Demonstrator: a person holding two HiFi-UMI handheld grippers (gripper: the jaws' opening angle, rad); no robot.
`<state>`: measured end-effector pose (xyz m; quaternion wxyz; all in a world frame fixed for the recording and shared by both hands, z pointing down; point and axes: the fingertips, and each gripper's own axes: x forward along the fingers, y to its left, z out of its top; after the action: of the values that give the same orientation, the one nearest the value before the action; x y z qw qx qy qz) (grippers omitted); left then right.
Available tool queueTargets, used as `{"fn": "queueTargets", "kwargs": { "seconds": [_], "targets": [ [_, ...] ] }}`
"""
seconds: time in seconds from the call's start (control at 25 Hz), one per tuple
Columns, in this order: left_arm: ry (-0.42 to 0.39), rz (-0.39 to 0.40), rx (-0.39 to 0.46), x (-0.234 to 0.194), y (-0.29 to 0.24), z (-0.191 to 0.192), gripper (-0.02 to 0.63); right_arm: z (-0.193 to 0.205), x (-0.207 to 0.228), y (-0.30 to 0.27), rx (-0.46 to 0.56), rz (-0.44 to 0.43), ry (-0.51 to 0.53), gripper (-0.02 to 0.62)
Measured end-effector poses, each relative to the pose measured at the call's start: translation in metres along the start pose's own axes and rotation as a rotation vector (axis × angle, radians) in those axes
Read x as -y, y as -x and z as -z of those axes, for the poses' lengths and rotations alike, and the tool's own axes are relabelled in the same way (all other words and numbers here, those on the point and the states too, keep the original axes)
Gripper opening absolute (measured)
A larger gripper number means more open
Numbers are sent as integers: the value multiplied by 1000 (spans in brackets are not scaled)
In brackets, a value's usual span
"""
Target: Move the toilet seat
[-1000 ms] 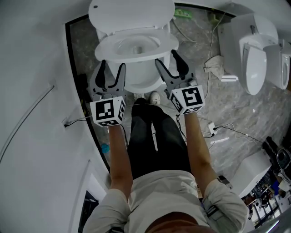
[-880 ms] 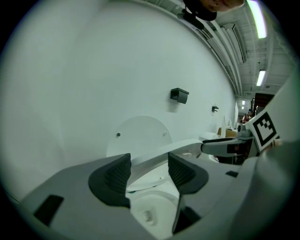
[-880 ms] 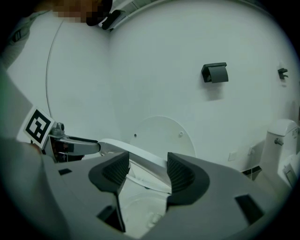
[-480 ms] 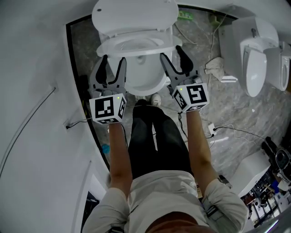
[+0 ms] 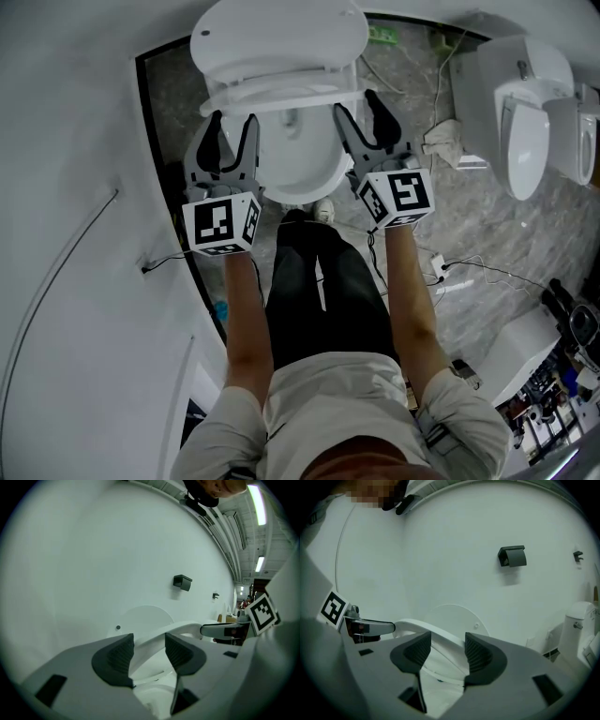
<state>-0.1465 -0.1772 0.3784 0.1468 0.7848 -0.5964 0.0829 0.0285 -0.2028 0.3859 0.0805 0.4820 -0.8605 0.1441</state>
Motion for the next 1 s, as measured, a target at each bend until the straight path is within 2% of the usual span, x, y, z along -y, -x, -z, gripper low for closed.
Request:
{"fn": "queueTargets", "kwargs": {
  "seconds": [1.0],
  "targets": [
    [5,-6,39,-24,-46,-28,221,-25,22,-45,32,36,-11,209]
  ]
}}
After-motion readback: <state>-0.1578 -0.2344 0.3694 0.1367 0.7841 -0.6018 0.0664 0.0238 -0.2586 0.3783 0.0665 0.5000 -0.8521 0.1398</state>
